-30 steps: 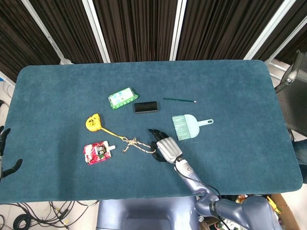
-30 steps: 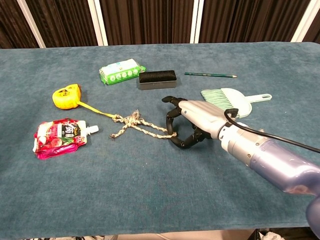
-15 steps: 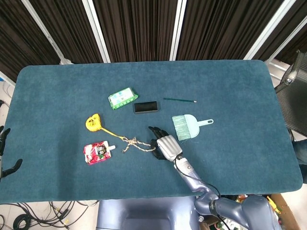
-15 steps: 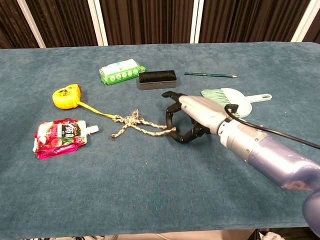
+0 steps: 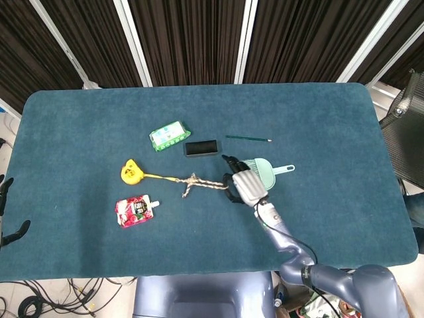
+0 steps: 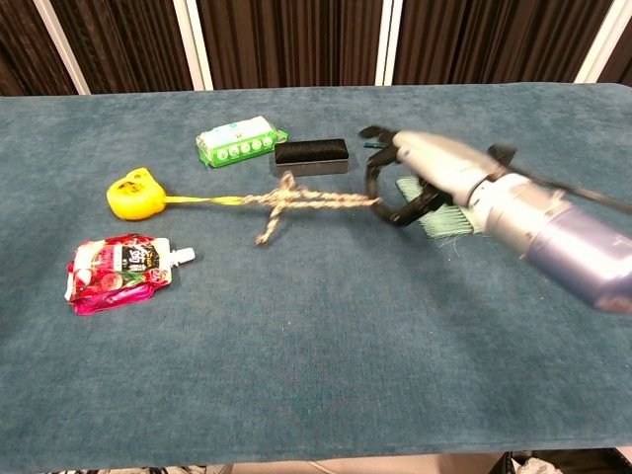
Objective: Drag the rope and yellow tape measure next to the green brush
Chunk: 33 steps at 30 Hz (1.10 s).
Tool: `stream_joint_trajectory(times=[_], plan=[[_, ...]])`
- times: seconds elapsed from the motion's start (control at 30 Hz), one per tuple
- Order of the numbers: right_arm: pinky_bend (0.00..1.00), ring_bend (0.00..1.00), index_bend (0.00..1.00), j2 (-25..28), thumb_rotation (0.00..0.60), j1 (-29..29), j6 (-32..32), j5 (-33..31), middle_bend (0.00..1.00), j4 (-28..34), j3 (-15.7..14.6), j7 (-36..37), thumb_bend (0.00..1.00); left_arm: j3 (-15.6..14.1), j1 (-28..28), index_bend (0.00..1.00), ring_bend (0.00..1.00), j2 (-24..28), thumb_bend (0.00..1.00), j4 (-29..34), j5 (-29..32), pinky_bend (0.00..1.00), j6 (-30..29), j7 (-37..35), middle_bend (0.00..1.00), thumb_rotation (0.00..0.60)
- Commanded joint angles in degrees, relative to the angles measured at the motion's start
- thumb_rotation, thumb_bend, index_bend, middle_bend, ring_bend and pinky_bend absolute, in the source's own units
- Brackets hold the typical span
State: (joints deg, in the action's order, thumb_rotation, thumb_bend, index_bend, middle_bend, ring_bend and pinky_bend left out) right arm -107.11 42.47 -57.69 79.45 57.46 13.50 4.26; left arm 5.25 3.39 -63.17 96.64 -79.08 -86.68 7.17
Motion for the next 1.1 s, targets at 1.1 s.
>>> stream_joint_trajectory(times=[1.1], plan=[[0.15, 0.03, 0.65, 26.6, 0.6, -10.6, -2.7, -9.2, 0.0, 6.7, 1.8, -5.7, 0.45, 0.0, 0.0, 0.04, 0.0, -0.3, 0.24, 0.3, 0.1, 0.0, 0.0, 0.6, 0.0, 0.6]])
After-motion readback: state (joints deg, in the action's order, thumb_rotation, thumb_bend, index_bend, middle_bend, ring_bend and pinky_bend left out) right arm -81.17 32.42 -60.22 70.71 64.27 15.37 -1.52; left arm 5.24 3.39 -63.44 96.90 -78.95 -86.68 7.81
